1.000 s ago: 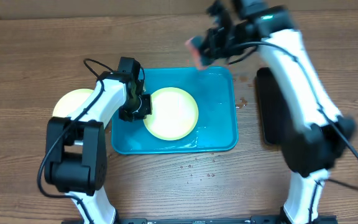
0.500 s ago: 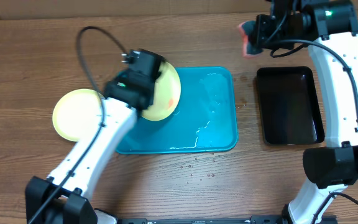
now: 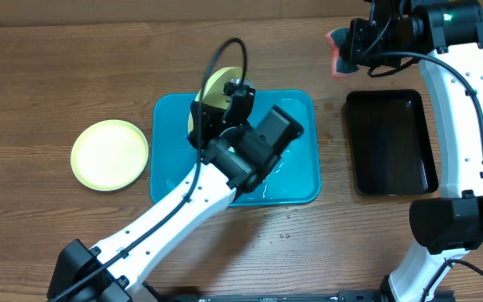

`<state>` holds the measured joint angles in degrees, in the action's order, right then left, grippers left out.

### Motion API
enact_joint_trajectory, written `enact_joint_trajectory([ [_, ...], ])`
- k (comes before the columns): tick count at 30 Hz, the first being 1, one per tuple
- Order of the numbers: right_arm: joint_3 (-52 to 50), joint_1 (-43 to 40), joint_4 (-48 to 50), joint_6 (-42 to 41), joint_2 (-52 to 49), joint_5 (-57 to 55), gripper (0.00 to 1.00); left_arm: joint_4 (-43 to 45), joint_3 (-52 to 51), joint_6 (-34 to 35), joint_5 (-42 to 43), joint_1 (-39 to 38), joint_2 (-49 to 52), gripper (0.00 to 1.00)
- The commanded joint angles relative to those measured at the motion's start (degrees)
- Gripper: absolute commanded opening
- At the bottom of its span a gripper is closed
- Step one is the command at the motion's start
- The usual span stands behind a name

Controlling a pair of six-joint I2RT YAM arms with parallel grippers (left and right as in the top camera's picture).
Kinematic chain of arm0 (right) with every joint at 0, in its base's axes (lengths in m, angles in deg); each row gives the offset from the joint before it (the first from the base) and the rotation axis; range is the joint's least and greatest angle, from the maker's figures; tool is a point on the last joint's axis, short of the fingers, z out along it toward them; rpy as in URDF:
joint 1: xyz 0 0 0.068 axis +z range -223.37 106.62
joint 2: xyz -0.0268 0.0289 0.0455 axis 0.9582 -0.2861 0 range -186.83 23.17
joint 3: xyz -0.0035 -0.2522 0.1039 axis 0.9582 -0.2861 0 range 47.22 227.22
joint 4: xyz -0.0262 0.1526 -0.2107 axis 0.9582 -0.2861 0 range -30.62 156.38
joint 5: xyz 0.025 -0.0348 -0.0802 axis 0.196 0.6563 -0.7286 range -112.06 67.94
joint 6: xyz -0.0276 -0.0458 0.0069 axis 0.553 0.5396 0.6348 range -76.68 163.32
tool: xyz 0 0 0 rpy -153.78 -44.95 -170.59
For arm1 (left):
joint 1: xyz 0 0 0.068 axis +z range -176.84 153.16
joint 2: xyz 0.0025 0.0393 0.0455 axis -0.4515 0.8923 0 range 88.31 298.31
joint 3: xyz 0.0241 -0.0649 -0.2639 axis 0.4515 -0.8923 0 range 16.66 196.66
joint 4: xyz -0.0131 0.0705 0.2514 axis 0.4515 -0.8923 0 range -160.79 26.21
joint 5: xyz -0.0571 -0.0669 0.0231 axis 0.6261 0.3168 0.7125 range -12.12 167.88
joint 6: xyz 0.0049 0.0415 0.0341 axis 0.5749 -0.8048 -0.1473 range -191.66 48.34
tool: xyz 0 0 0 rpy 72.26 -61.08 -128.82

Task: Clean dirty plates on tray and stack at the side
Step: 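Lift the second yellow plate with the left gripper onto the plate stack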

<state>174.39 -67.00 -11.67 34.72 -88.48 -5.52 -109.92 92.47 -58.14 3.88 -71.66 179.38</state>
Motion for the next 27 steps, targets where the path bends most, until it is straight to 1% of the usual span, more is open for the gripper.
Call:
enact_joint_trajectory([
  [1,0.61,-0.13,0.31,-0.20,0.39,0.02,0.04,0.83,0.81,1.68,-12.20,-1.53,-0.33,0.04],
  [4,0.61,-0.13,0.28,-0.17,0.39,0.02,0.04,1.22,0.81,1.68,-13.66,-2.14,-0.33,0.04],
  [7,0.61,-0.13,0.24,-0.17,0.39,0.02,0.04,1.20,0.81,1.70,-12.76,-2.12,-0.33,0.04],
  [9,0.61,-0.13,0.09,-0.17,0.39,0.00,0.04,1.16,0.81,1.68,-11.02,-2.08,-0.33,0.04],
  [11,0.61,-0.26,-0.17,-0.17,0.39,0.00,0.04,0.46,0.81,1.46,-6.60,-1.99,-0.33,0.04],
  [16,0.61,-2.16,-2.95,-0.15,0.39,0.00,0.04,-4.70,0.83,2.21,12.20,-0.42,-0.42,0.04],
  [19,0.61,-4.57,-6.38,-0.09,0.39,-1.03,0.04,-7.23,0.85,5.29,22.05,3.10,-1.68,0.04],
  [20,0.61,-5.22,-7.37,-0.11,0.39,-2.23,0.04,-7.45,0.85,5.38,25.81,4.59,-2.34,0.04],
  [21,0.61,-5.92,-8.55,-0.13,0.39,-4.00,0.04,-7.43,0.85,5.35,31.26,6.84,-3.34,0.04],
  [22,0.57,-6.99,-10.38,-0.15,0.39,-7.10,0.04,-7.34,0.85,5.35,38.97,10.36,-4.76,0.04],
  [24,0.26,-8.02,-12.31,-0.17,0.39,-11.13,0.04,-6.91,0.85,5.33,50.21,16.06,-6.62,0.04],
  [27,-0.94,-8.76,-13.46,-0.15,0.39,-15.56,0.04,-6.56,0.85,4.24,64.52,24.37,-8.44,0.04],
])
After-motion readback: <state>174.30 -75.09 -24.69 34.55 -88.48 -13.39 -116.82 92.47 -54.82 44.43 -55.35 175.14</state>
